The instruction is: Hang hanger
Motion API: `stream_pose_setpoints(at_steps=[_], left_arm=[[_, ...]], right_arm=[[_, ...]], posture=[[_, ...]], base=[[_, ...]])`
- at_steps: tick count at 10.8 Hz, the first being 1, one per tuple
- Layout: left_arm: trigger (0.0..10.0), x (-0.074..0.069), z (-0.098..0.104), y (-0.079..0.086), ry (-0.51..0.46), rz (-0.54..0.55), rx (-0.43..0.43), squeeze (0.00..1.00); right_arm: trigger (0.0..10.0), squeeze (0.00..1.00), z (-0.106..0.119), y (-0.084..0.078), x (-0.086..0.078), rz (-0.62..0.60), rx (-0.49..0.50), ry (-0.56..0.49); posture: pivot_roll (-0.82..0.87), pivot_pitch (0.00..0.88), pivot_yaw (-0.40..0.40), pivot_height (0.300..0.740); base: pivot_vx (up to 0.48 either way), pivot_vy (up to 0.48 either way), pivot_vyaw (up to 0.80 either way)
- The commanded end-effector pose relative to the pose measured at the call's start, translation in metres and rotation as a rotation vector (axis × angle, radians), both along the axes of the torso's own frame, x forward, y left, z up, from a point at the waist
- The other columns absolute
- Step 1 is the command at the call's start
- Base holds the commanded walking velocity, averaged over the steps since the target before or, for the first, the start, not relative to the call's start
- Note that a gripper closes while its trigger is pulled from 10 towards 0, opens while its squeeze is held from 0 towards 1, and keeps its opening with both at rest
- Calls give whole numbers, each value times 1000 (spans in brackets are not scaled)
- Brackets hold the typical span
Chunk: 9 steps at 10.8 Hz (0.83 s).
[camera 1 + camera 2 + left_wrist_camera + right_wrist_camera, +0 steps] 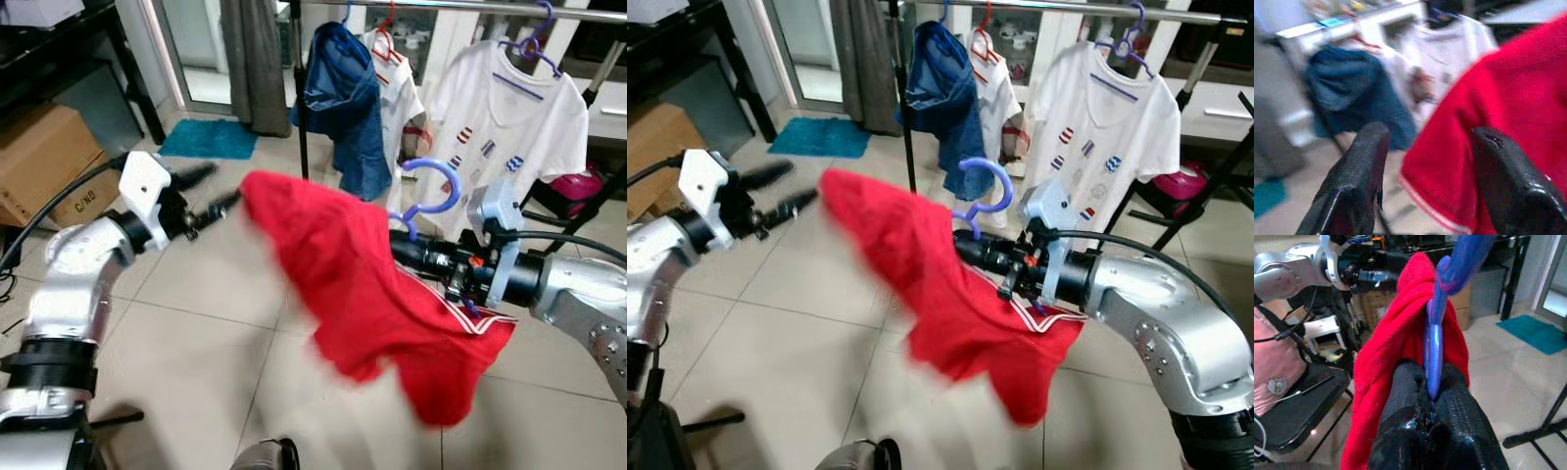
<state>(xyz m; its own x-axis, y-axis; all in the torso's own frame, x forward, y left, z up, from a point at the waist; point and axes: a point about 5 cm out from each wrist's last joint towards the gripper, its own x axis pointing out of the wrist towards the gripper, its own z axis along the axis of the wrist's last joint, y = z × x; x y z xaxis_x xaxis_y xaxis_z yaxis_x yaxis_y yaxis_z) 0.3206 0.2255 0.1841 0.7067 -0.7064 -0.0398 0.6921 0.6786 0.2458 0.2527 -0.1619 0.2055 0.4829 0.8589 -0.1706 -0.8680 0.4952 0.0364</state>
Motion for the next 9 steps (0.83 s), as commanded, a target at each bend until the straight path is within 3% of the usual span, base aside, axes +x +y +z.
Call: stream_pose_setpoints(at_steps=[1, 4, 5, 6, 9], left_arm=[[10000, -6, -4, 3, 70, -76, 20, 0], [10000, -6, -15, 9, 162, -121, 83, 0], [3373, -6, -14, 7, 167, -138, 62, 0], [0, -4, -13, 5, 158, -148, 50, 0], [0, -3, -11, -3, 159, -191, 5, 0]], right_arm=[[10000, 0, 12, 5, -5, 60, 25, -57], [10000, 0, 14, 6, -11, 126, 46, -46], [10000, 0, 14, 6, -12, 133, 50, -44], [10000, 0, 14, 7, -13, 142, 54, -43], [10000, 0, 13, 7, -14, 144, 55, -41]], posture=[[-165, 40, 65, 740], [-163, 39, 62, 740], [-163, 39, 62, 740], [-162, 40, 66, 740], [-164, 38, 70, 740]], base=[[0, 0, 0], [0, 0, 0], [0, 0, 0], [0, 0, 0], [0, 0, 0]])
